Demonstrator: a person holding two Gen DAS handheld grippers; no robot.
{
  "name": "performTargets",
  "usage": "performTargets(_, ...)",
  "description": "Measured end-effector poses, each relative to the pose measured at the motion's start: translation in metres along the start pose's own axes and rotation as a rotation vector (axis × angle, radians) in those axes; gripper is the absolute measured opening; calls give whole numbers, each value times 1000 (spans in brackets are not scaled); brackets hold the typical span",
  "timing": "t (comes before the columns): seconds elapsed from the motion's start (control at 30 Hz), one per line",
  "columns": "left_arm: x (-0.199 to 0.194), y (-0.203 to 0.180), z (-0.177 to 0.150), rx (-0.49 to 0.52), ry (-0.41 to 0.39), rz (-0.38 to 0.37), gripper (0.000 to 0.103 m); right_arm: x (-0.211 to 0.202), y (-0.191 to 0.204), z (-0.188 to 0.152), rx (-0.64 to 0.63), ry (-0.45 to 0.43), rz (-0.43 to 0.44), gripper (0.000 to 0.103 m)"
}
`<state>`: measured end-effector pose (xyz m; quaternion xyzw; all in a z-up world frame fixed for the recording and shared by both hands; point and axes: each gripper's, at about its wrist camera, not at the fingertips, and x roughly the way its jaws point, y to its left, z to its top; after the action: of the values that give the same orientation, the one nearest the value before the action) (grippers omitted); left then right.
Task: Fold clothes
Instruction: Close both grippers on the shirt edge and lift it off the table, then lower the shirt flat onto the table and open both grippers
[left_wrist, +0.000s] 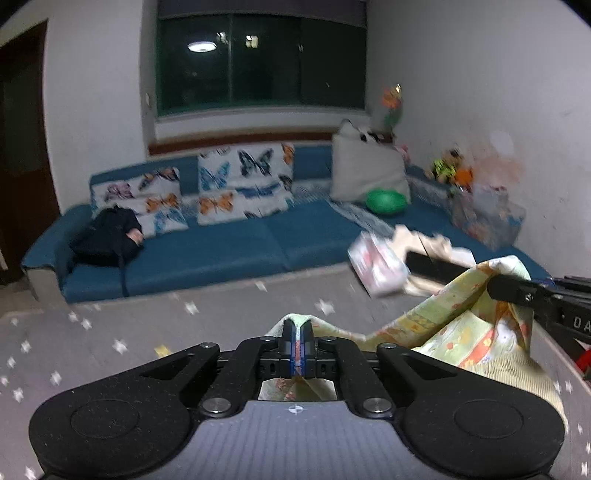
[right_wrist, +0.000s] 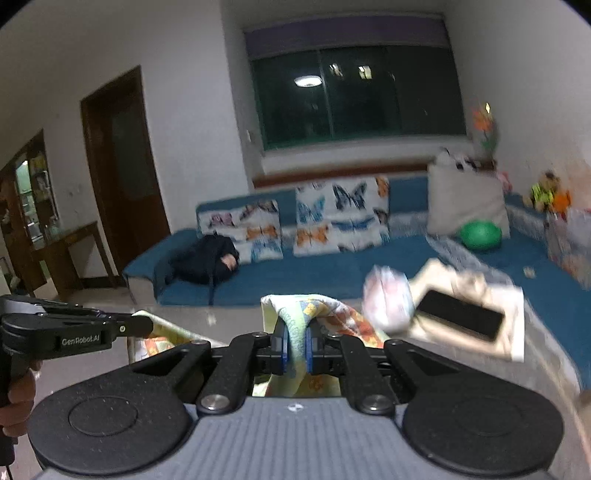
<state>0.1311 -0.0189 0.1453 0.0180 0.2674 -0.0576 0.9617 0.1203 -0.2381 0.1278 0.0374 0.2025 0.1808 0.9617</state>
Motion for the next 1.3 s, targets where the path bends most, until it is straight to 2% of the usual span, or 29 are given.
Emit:
performTargets(0.23, -33, 16, 48, 22, -132, 61, 2, -4, 27, 48, -46, -116, 28, 7)
performTargets(0.4, -70, 22, 43, 35, -167, 39, 2, -30, 41, 52, -74, -165, 68, 7)
performTargets(0.57, -98, 18, 3, 70, -98, 5, 2, -63, 49, 19, -102, -91, 128, 7)
performTargets(0.87, -128, 6, -108, 123, 106, -81, 2, -116, 63, -67, -157, 193, 194, 8)
performTargets(0.97, -134, 3, -142, 123, 177, -107, 3, -135, 70, -93, -172, 284, 224, 12)
performTargets(1.07, -143, 4, -159, 137, 206, -128, 7, -151, 71, -114, -189, 342, 226, 23)
performTargets(1.1, -146, 4, -165, 142, 215, -135, 9, -158, 72, -120, -193, 354, 226, 25)
performTargets(1.17, -152, 5, -176, 152, 232, -149, 14, -172, 70, -124, -183, 358, 226, 40)
performTargets(1.2, -155, 5, -181, 157, 241, -156, 22, -177, 68, -123, -173, 356, 231, 46)
performTargets(1.3, -165, 10, -193, 163, 257, -175, 43, -177, 55, -116, -140, 353, 251, 49)
